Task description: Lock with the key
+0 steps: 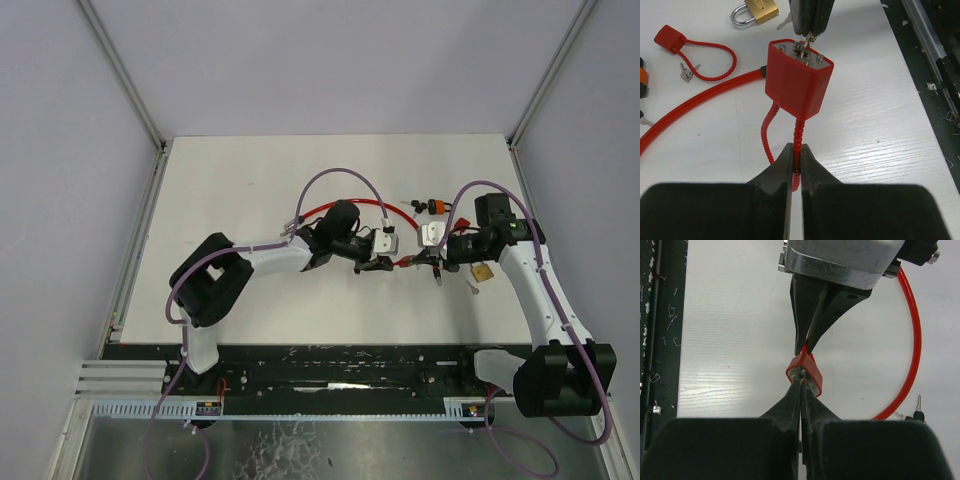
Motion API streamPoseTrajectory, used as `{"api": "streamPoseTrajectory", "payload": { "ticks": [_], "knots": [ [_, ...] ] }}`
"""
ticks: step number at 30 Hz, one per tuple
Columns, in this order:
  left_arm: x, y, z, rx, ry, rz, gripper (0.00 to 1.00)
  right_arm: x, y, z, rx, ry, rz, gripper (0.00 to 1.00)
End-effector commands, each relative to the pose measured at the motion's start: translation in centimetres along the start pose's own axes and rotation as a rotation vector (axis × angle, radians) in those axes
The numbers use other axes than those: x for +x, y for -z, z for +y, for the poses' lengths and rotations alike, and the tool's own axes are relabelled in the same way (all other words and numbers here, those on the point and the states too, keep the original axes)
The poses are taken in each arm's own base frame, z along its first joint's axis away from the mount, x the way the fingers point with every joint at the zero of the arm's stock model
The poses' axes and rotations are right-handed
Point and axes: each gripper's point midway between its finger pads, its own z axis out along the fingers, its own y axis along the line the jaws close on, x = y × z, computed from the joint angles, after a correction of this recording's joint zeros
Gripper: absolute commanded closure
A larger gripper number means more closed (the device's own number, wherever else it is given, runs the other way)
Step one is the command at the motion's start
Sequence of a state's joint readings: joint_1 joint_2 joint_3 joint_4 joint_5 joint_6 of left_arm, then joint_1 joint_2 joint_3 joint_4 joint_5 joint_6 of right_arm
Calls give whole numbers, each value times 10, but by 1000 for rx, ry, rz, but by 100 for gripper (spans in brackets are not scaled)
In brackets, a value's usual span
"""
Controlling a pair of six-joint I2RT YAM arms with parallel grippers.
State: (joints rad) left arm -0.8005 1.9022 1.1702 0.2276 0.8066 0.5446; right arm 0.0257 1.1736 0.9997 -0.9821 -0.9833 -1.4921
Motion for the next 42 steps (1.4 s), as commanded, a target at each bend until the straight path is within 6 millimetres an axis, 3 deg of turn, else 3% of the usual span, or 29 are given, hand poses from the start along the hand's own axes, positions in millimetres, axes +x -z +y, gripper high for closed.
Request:
{"api": "streamPoseTrajectory", "payload": {
  "ticks": [1,11,22,39,42],
  "knots": [
    [-6,2,7,5,-22,-16,100,-4,1,3,-16,31,-27,100],
    [-6,2,6,8,-28,-24,100,-7,2,6,-15,109,-25,100],
    [-3,3,9,-11,-56,-10,100,-26,15,1,37,120,-76,100],
    [4,3,13,-29,-55,18,100,-50,34,-7,115,49,-156,100],
    [3,3,13,-32,-54,17,100,-44,31,-9,127,22,-158,99]
  ]
}}
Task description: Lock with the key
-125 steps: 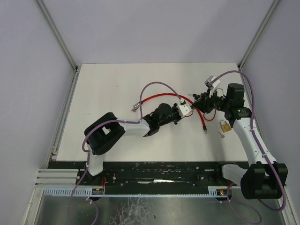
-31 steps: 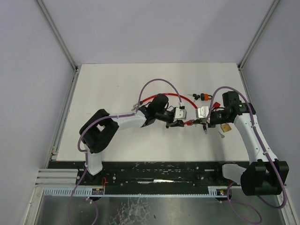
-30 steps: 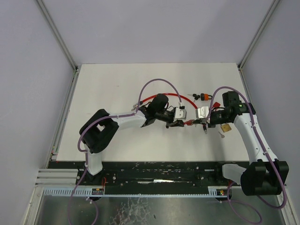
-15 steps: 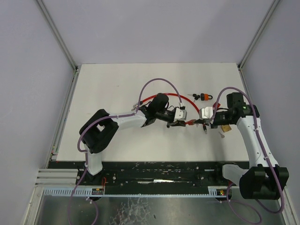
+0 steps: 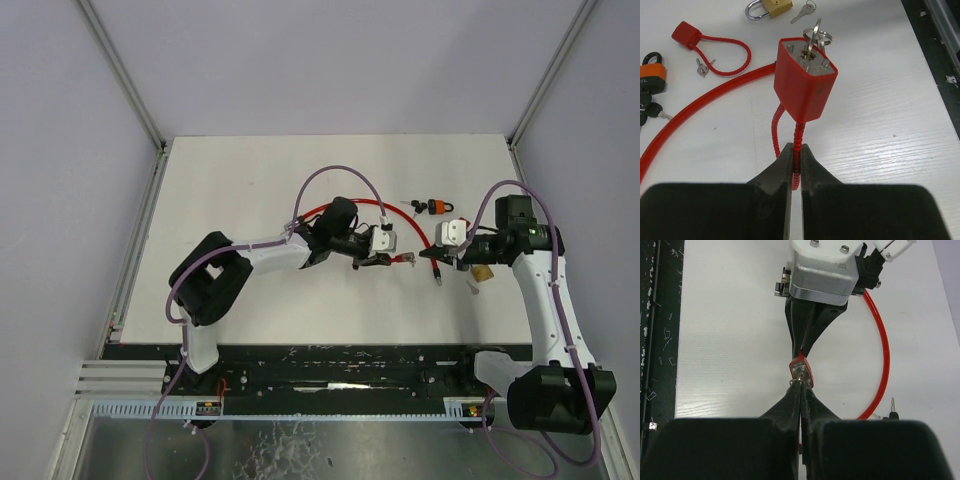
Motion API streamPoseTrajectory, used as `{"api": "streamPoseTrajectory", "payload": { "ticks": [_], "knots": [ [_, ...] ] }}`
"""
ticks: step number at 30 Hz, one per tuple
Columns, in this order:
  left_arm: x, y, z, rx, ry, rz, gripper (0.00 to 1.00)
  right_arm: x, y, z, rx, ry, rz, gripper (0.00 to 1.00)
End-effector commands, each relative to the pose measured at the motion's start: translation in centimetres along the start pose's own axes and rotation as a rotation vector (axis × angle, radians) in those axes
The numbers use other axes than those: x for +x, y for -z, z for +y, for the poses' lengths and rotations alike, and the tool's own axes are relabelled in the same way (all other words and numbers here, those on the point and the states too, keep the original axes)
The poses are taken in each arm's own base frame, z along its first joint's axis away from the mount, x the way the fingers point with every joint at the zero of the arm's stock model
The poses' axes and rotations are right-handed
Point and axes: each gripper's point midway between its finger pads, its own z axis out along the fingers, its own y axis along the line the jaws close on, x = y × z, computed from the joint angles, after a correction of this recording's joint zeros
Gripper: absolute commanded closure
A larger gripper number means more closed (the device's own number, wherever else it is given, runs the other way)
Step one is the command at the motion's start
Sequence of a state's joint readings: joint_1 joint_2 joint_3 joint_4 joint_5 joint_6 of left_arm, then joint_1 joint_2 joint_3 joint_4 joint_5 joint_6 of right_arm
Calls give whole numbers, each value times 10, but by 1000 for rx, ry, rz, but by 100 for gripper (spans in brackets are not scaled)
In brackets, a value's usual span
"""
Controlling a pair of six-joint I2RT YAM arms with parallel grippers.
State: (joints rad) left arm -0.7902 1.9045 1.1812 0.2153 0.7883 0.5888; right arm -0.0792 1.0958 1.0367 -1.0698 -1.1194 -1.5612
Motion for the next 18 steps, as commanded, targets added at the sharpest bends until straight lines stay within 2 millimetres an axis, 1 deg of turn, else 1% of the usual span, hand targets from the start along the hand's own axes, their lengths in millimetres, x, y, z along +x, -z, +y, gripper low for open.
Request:
{"api": "streamPoseTrajectory", "payload": {
  "ticks": [1,2,3,4,5,7,10,13,18],
  "knots": [
    [1,0,4,-7,-17,2,100,-9,0,-3,31,-34,-54,92],
    [0,0,3,-7,-17,-1,100,-4,-4,0,28,-33,-59,80],
    [0,0,3,-9,-17,-4,100,2,-7,3,28,-19,-63,70],
    [0,0,4,-10,-17,-6,100,6,-10,3,36,-13,-65,63],
    [-1,0,3,-11,-18,-8,100,10,-11,2,48,-18,-66,58],
    [-1,0,3,-9,-17,-10,100,13,-13,1,61,-31,-67,53],
    [-2,0,3,-6,-14,-13,100,15,-15,0,54,-34,-72,53],
    [-2,-1,3,-3,-12,-16,100,17,-19,0,42,-35,-75,56],
    [-2,-2,2,2,-11,-16,100,17,-20,-4,39,-46,-68,63]
  ]
}}
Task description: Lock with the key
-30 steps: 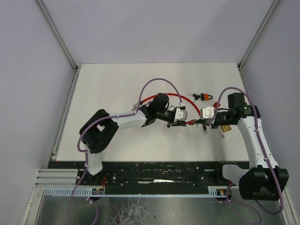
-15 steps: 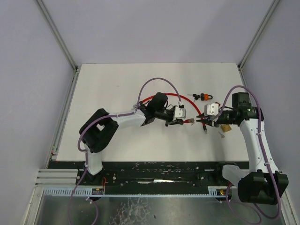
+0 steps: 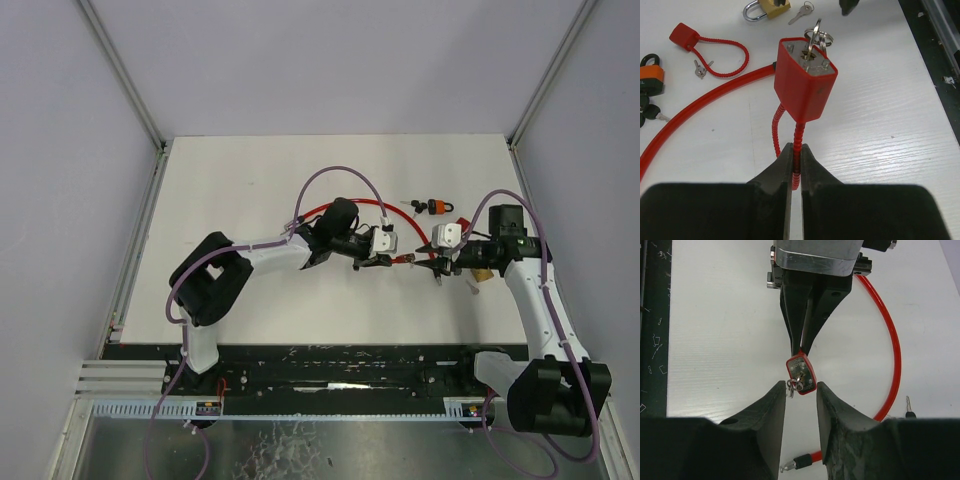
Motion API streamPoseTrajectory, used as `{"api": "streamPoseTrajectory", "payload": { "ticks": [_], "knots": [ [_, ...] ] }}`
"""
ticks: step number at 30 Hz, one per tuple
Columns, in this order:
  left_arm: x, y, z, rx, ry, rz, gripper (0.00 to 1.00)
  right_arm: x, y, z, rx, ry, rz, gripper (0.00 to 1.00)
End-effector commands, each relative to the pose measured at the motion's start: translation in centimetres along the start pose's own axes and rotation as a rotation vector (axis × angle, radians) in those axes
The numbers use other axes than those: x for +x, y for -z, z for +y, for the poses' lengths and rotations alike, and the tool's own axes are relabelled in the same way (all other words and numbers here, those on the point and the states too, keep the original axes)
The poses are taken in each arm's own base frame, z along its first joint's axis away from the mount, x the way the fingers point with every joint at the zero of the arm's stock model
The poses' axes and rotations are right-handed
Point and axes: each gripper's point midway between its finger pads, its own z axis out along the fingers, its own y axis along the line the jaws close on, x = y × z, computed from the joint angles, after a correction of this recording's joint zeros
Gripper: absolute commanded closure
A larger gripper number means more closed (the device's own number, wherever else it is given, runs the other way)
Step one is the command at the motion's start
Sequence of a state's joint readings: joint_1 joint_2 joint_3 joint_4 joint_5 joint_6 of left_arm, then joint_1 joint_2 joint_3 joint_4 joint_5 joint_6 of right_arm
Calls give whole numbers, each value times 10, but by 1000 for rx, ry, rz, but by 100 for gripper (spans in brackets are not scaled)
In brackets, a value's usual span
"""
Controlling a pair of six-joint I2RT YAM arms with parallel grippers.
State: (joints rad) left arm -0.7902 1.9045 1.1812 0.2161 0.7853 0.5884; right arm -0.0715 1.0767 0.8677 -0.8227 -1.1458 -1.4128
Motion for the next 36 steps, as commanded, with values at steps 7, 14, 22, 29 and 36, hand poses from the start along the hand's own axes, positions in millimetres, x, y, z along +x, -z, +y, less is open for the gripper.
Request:
{"api": "streamPoseTrajectory", "payload": {
  "ticks": [7,14,22,29,36],
  "knots": [
    [-1,-3,0,14,-6,-15,100,-5,-5,-7,-6,-14,-25,73],
    [-1,-4,-1,19,-3,-13,100,-2,-10,-4,-39,-18,-5,75],
    [-1,-4,-1,23,-3,-13,100,9,-11,-3,-60,-11,60,91],
    [2,-5,-2,32,0,-4,100,2,-6,1,-78,65,81,100],
    [10,-6,-6,73,17,36,100,-16,6,11,-101,176,88,100]
  ]
}}
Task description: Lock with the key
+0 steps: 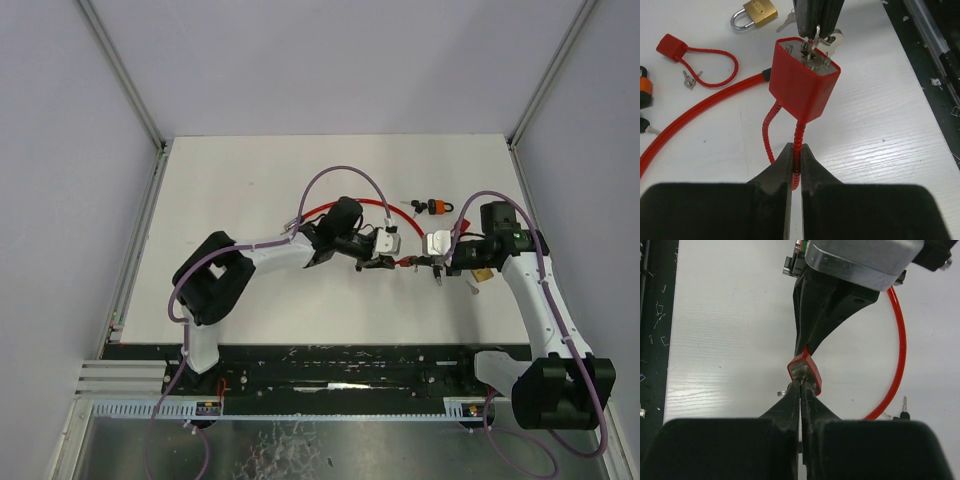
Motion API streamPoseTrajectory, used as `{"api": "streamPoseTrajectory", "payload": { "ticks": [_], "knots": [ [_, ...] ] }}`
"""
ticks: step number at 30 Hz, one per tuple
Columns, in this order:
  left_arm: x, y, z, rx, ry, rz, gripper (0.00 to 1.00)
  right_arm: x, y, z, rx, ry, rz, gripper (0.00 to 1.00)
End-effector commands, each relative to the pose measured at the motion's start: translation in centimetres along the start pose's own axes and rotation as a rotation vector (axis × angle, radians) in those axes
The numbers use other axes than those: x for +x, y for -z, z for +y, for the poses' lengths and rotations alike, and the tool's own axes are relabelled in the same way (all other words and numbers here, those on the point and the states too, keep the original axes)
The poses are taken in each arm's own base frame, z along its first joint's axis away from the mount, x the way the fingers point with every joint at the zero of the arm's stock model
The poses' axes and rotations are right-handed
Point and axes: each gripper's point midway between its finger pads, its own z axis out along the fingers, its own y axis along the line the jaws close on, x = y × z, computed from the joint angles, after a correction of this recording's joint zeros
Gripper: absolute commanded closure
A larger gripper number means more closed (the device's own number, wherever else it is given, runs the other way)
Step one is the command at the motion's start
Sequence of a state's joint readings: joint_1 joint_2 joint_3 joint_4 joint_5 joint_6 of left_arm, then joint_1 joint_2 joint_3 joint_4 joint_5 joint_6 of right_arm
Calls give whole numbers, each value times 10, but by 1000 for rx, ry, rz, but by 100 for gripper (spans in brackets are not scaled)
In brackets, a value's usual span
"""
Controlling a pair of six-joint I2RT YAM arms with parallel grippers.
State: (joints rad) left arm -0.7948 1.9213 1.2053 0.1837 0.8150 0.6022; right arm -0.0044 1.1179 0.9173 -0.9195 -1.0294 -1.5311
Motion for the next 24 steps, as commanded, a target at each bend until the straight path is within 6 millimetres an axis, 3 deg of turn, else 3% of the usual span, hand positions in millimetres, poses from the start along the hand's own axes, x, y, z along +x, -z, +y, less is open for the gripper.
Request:
{"api": "streamPoseTrajectory", "payload": {
  "ticks": [1,12,24],
  "knots": [
    [10,-2,-1,41,14,40,100,-24,13,3,-11,112,-1,100],
    [6,9,-12,146,54,-4,100,-16,15,3,-20,75,40,100],
    [11,8,-12,152,62,16,100,-25,21,2,-9,45,11,100]
  ]
}}
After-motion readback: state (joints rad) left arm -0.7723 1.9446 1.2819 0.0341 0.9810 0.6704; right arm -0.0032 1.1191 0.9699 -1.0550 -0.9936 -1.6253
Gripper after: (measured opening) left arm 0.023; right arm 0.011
